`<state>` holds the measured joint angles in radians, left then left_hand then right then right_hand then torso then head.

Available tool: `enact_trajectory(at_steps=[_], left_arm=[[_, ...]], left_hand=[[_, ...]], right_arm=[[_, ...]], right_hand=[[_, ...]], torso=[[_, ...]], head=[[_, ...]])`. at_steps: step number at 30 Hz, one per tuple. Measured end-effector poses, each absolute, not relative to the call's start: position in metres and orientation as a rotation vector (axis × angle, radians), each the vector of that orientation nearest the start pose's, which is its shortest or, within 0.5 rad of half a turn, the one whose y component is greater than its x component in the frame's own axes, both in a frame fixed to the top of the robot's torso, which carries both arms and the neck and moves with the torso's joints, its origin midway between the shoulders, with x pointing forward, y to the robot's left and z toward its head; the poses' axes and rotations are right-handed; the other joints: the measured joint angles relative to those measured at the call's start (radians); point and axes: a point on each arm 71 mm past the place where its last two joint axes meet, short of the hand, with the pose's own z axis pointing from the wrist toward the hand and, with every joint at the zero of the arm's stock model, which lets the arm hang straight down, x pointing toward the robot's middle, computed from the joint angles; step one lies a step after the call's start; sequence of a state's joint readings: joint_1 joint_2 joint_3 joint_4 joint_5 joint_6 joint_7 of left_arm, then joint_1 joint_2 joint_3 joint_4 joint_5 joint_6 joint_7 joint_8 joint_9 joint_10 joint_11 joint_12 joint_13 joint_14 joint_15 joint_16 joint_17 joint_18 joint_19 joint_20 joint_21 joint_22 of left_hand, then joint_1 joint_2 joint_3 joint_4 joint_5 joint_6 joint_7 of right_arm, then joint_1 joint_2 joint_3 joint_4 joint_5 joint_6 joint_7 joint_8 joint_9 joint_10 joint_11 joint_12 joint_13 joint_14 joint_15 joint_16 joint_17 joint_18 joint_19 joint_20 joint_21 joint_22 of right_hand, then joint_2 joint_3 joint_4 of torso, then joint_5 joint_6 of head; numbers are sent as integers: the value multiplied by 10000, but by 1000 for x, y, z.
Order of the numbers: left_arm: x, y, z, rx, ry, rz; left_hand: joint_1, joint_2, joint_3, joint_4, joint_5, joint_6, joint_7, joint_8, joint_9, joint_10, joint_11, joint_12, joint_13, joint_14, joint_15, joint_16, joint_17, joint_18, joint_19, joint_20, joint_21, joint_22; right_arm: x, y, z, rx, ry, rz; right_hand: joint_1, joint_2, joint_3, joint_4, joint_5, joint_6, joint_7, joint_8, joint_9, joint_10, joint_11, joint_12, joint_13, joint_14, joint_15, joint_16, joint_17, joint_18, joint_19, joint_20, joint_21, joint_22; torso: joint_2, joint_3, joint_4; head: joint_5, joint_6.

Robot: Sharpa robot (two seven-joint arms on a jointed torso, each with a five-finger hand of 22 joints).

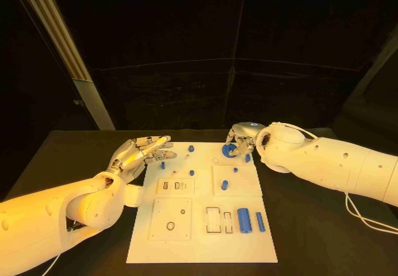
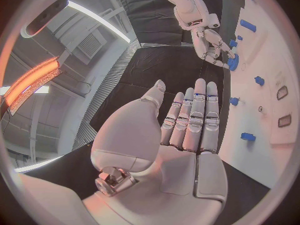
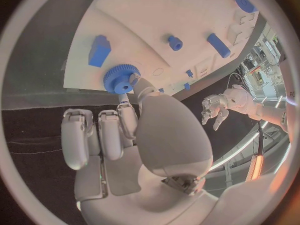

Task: Assemble the parts on the task board

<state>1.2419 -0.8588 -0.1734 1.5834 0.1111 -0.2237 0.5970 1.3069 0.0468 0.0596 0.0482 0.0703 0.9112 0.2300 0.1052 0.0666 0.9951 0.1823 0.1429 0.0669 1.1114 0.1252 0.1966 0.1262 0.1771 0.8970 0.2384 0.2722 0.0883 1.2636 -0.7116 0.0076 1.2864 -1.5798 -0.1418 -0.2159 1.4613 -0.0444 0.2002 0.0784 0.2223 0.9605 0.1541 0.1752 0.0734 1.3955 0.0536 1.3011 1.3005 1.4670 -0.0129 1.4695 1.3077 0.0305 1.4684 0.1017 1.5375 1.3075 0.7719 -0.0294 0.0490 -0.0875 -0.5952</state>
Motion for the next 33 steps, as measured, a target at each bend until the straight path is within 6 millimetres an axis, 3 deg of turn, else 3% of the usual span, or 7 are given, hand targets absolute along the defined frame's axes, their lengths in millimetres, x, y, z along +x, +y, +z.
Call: enact_trajectory(at_steps=[5, 12, 20, 33], left_arm=[[467, 201, -191, -11079, 13537, -17310], [467, 200, -191, -11084, 13553, -17319], [467, 200, -191, -11086, 13568, -17335], [467, 199, -191, -11082, 13604, -17384]], left_hand=[[0, 0, 0, 0, 0, 0, 0, 0, 0, 0, 0, -7, 0, 0, 0, 0, 0, 0, 0, 0, -4, 0], [0, 0, 0, 0, 0, 0, 0, 0, 0, 0, 0, -7, 0, 0, 0, 0, -1, 0, 0, 0, -4, -8], [0, 0, 0, 0, 0, 0, 0, 0, 0, 0, 0, -7, 0, 0, 0, 0, -2, 0, 0, 0, -4, -7], [0, 0, 0, 0, 0, 0, 0, 0, 0, 0, 0, -7, 0, 0, 0, 1, -3, 0, 0, 0, -4, -6]], right_arm=[[540, -199, -160, -2244, 16928, 3786], [532, -185, -154, -2428, 16286, 4279], [525, -165, -145, -2434, 15470, 4954], [520, -107, -145, -2819, 15087, 5922]], right_hand=[[-82, -72, 204, 95, 111, 1, 0, 13, -1, 76, -71, 122, 78, 0, -1, 0, 0, 1, -30, -41, 38, 0], [-1054, -226, 317, 404, 38, 222, 10, 77, 0, 147, -68, 181, 76, 0, -1, 47, -1, 1, -30, -41, 87, -1], [-1130, -301, 336, 435, 6, 326, -61, 78, -1, 179, -36, 181, 76, 0, 0, 47, -1, 0, -30, -40, 87, -1], [-1129, -303, 376, 477, -19, 327, -62, 67, -31, 179, -35, 181, 75, 0, 1, 83, -2, 1, -30, -39, 87, -1]], torso=[[0, 3, 0], [0, 0, 0], [-1, -10, 4], [4, -17, 29]], head=[[-12, -3], [-13, -3], [30, 26], [117, 7]])
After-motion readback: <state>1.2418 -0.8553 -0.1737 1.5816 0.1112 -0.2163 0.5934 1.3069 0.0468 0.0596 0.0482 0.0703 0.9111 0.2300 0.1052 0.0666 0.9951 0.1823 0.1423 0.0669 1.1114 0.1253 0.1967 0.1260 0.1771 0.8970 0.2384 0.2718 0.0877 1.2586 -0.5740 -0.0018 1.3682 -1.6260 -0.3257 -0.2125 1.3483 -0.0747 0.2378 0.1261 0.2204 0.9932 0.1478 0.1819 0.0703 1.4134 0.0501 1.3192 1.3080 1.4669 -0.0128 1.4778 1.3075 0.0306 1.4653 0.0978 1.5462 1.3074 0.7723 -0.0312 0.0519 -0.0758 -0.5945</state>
